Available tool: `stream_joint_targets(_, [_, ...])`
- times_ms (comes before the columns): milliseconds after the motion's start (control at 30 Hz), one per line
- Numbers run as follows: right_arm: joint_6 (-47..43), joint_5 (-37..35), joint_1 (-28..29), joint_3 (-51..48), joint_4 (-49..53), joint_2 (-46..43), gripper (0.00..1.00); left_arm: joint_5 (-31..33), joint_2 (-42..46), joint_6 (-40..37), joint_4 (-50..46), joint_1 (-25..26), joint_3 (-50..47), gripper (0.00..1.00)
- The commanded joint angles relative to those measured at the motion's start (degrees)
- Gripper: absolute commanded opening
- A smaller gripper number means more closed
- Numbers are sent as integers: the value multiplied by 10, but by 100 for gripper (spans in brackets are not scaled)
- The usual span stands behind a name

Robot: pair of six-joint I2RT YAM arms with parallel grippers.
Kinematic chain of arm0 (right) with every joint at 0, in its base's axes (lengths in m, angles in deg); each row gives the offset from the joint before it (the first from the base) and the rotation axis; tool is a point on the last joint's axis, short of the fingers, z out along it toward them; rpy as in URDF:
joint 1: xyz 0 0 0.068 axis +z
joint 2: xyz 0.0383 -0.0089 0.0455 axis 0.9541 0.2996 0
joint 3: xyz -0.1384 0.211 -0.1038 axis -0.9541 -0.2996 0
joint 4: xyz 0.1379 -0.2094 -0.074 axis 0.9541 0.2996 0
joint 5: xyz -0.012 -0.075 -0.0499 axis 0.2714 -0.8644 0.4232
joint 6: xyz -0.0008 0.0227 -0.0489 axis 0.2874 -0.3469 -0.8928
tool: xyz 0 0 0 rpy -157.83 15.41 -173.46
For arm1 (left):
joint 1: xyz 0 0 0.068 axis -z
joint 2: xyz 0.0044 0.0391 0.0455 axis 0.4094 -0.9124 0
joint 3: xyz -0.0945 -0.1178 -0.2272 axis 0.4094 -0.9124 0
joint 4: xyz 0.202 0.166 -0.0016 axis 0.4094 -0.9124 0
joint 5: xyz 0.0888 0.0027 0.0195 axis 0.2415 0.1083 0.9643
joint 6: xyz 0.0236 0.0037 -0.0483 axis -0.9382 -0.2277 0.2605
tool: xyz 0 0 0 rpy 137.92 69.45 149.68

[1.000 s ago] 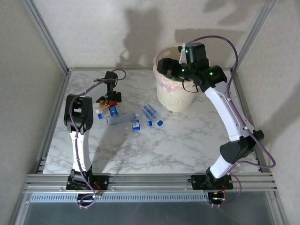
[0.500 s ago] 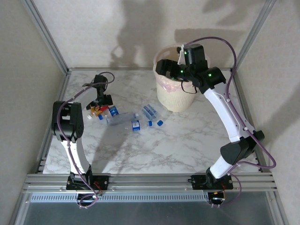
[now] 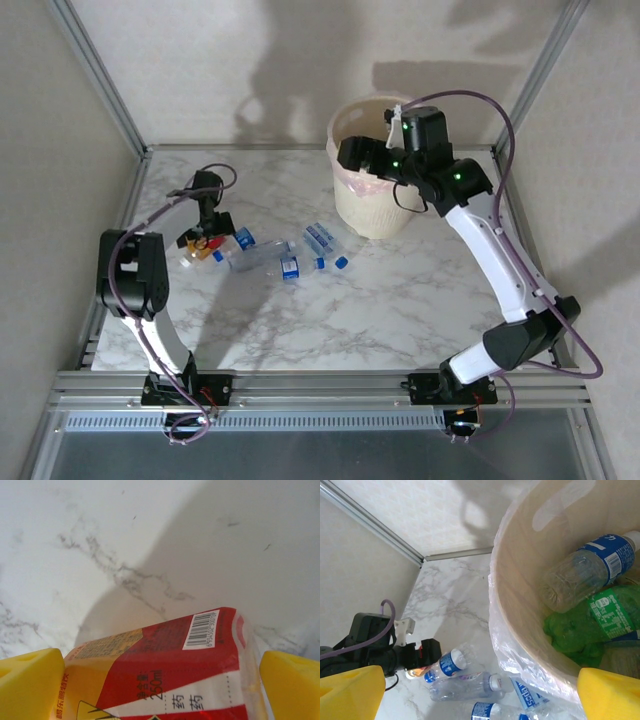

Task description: Put the plastic bottles in the bin

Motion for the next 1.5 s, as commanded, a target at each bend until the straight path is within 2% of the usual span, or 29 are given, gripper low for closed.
stream_joint_targets(0, [6,6,5,-23,-24,-30,99,-25,40,37,-1,-6,-34,100])
stream_joint_targets(167, [5,3,6,-52,-29,-51,99,-49,89,61,1,-6,-70,99])
stream_joint_targets(333, [4,11,5,-63,-35,-58,99,1,115,90,-6,-13,-89,100])
stream_joint_targets(433, [3,14,6,-62,-36,-56,99,-2,128,105,-5,-29,-89,100])
stream_joint_targets(833, [4,34,5,-62,-48,-48,99,1,149,74,1,-32,-116,100])
stream_joint_targets(1100, [5,38,10,-48,-40,-41,99,-19,128,86,41,-56,-67,100])
stream_joint_targets(1267, [7,27,14,-49,-30,-48,99,-58,108,51,20,-59,-33,100])
stream_joint_targets(1333, [8,19,13,-49,-25,-52,99,-43,112,38,-22,-45,-12,100])
stream_joint_targets(1467, [8,9,14,-43,-18,-53,99,38,133,21,-45,-24,-36,100])
